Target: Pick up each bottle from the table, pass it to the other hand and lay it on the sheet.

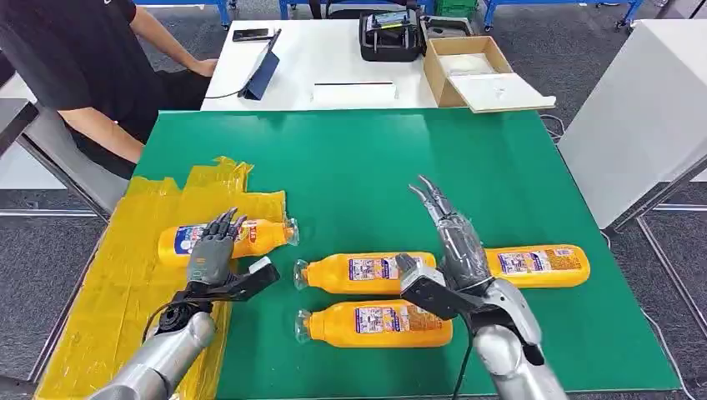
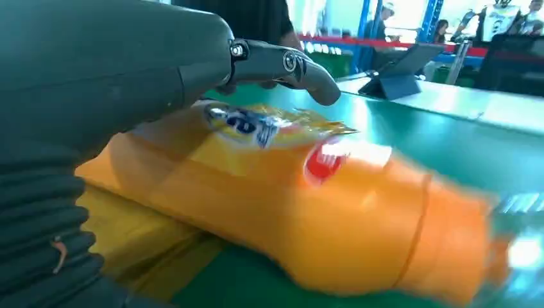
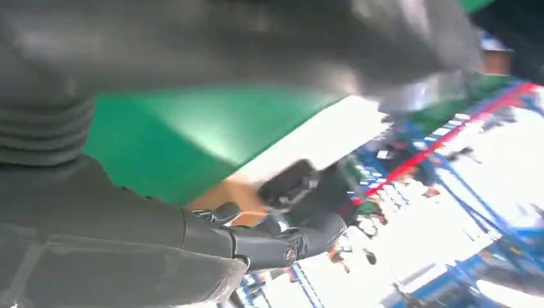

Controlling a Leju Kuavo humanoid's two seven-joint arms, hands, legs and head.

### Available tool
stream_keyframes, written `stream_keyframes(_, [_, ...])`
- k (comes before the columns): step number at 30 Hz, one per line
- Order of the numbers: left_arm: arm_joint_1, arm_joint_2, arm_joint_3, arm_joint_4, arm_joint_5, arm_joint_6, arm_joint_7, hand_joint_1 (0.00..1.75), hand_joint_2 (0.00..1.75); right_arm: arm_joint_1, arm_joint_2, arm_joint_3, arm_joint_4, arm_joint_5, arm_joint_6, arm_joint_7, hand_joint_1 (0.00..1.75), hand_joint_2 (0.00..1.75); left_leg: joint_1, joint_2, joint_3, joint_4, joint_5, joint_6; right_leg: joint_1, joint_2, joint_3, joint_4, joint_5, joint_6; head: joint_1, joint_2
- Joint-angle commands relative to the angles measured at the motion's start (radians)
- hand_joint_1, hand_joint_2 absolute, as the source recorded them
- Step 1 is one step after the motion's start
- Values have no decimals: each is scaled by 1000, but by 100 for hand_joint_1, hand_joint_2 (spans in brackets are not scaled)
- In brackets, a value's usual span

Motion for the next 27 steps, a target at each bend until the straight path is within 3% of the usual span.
stream_keyframes(1, [138,39,139,-336,302,-117,-76,0,0,159,-198,-186,-46,107,43,-44,0,175,0,-1,1,0,0,-2,1,-3,2,-1,0,1,0,0])
stream_keyframes(6, [182,42,164,-439,367,-110,-93,0,0,201,-237,-218,-112,101,96,-49,0,175,-1,5,-2,1,-1,-1,0,1,-1,0,1,2,0,0])
stream_keyframes(9, [287,55,240,-708,502,-128,-113,0,0,366,-378,-380,-264,1,202,-96,0,175,-1,7,-1,4,-5,-4,-1,0,-1,3,-3,1,0,0])
stream_keyframes(11, [351,61,292,-839,567,-154,-126,0,0,494,-433,-556,-348,-76,289,-148,0,175,-1,0,-6,4,-3,-1,-3,-5,-5,3,-3,2,0,0])
stream_keyframes(13, [394,67,327,-904,623,-184,-154,0,0,555,-415,-674,-400,-72,362,-185,0,175,-1,-3,-5,7,-6,-2,-1,-8,-3,6,-8,3,0,0])
stream_keyframes(17, [393,62,329,-896,626,-188,-157,0,0,541,-389,-669,-411,-50,386,-185,0,175,-1,7,-5,3,-9,0,-1,2,-6,2,-3,2,0,0])
stream_keyframes(21, [389,60,322,-888,624,-182,-171,0,0,530,-376,-662,-405,-24,398,-169,0,175,-1,7,-3,2,-10,-2,-1,3,-5,1,-4,3,0,0])
stream_keyframes(24, [434,47,320,-954,645,-185,-190,0,0,601,-332,-737,-476,18,410,-152,0,175,-1,6,-3,2,-10,0,0,2,-5,1,-4,3,0,0])
stream_keyframes(27, [456,34,315,-991,654,-195,-193,0,0,590,-283,-782,-482,93,452,-156,0,175,-1,4,-5,0,-9,2,0,2,-7,-1,-3,4,0,0])
